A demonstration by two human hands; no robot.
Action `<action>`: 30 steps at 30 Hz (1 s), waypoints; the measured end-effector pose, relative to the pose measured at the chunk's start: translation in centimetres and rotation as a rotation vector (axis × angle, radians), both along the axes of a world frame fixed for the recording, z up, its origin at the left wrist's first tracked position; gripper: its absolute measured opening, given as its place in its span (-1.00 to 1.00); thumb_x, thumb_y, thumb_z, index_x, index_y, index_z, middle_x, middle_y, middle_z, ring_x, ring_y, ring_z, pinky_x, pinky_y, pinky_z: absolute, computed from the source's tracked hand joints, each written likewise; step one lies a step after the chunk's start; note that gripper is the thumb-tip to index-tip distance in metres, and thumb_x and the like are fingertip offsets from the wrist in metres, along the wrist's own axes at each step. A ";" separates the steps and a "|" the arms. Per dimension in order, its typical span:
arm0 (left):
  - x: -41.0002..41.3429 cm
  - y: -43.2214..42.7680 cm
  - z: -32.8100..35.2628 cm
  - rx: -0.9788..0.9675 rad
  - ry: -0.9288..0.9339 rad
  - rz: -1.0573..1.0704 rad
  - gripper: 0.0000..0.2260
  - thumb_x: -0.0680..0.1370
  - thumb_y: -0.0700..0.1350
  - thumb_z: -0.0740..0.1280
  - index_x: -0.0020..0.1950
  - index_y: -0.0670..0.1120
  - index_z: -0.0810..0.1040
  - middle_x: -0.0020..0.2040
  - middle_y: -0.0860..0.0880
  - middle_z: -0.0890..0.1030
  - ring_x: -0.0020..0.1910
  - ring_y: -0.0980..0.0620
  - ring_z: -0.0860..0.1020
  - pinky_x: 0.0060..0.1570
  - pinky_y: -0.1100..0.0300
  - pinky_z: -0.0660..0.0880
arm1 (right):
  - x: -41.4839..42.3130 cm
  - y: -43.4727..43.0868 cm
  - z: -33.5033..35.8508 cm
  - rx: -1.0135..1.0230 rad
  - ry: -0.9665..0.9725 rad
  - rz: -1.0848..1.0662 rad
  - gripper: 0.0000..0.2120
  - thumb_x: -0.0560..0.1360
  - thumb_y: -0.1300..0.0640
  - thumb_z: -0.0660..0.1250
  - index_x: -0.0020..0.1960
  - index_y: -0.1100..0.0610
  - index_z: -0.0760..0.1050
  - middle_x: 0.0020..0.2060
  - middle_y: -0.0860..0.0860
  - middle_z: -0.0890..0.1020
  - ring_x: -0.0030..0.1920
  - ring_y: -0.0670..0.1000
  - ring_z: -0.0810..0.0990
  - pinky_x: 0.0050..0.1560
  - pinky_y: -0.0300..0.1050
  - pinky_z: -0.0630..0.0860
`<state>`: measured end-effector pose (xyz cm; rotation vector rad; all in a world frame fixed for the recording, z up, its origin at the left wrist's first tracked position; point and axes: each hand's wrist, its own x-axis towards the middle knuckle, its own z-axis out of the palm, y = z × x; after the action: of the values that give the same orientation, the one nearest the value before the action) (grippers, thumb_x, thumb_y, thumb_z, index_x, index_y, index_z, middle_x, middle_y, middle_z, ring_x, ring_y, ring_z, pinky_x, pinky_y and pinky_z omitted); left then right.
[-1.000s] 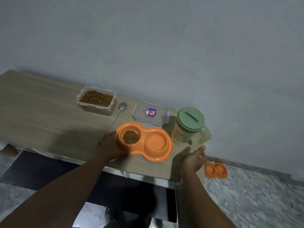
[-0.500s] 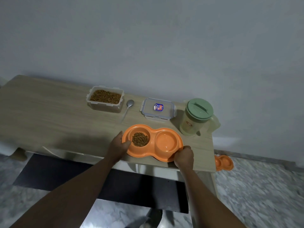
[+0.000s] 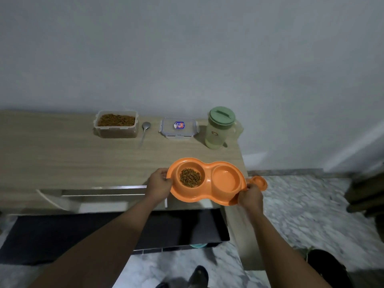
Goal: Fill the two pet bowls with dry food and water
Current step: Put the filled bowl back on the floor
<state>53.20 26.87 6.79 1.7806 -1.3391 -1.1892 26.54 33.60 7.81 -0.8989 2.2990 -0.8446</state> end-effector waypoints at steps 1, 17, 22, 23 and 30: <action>-1.0 0.6 0.5 -0.002 0.010 -0.021 -0.75 0.52 -0.30 0.35 0.19 -0.14 0.59 0.01 -0.03 0.62 -0.05 -0.01 0.59 -0.18 0.26 0.45 | -1.0 1.2 0.5 -0.007 -0.004 -0.026 -0.86 0.52 0.30 0.16 -0.14 0.14 0.45 -0.23 0.09 0.56 -0.17 0.14 0.52 -0.10 0.02 0.48; -22.8 10.6 2.6 0.004 0.104 -0.197 -0.71 0.45 -0.32 0.40 0.15 -0.18 0.53 -0.01 -0.11 0.66 -0.12 0.01 0.63 -0.11 0.06 0.61 | -22.9 15.7 1.1 0.014 -0.007 -0.189 -0.81 0.48 0.33 0.17 0.04 0.17 0.45 -0.22 0.14 0.62 -0.26 0.13 0.61 -0.39 -0.10 0.44; -31.6 14.4 2.0 0.027 0.104 -0.175 -0.76 0.49 -0.29 0.42 0.10 -0.08 0.50 -0.05 -0.10 0.63 -0.18 0.03 0.61 -0.25 0.17 0.51 | -32.2 18.9 0.6 0.034 -0.011 -0.157 -0.82 0.50 0.29 0.19 0.07 0.13 0.45 -0.21 0.13 0.64 -0.24 0.14 0.64 -0.36 -0.09 0.47; -32.8 15.0 1.9 0.042 0.102 -0.178 -0.76 0.50 -0.29 0.41 0.10 -0.07 0.49 -0.06 -0.09 0.62 -0.19 0.03 0.60 -0.27 0.18 0.50 | -33.8 19.3 0.6 0.033 -0.010 -0.153 -0.82 0.49 0.28 0.19 0.06 0.13 0.45 -0.22 0.13 0.64 -0.24 0.14 0.64 -0.36 -0.09 0.48; -40.0 17.0 0.3 0.143 0.080 -0.237 -0.70 0.52 -0.36 0.35 0.19 -0.11 0.42 -0.02 -0.15 0.58 -0.30 -0.06 0.59 -0.44 0.19 0.45 | -42.4 19.9 -0.9 0.088 0.027 -0.103 -0.87 0.50 0.29 0.21 0.00 0.12 0.45 -0.26 0.10 0.63 -0.26 0.14 0.63 -0.28 0.04 0.60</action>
<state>13.17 43.88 7.05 1.6843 -1.4814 -1.5014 -15.81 53.47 6.94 -0.7638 2.4032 -0.7712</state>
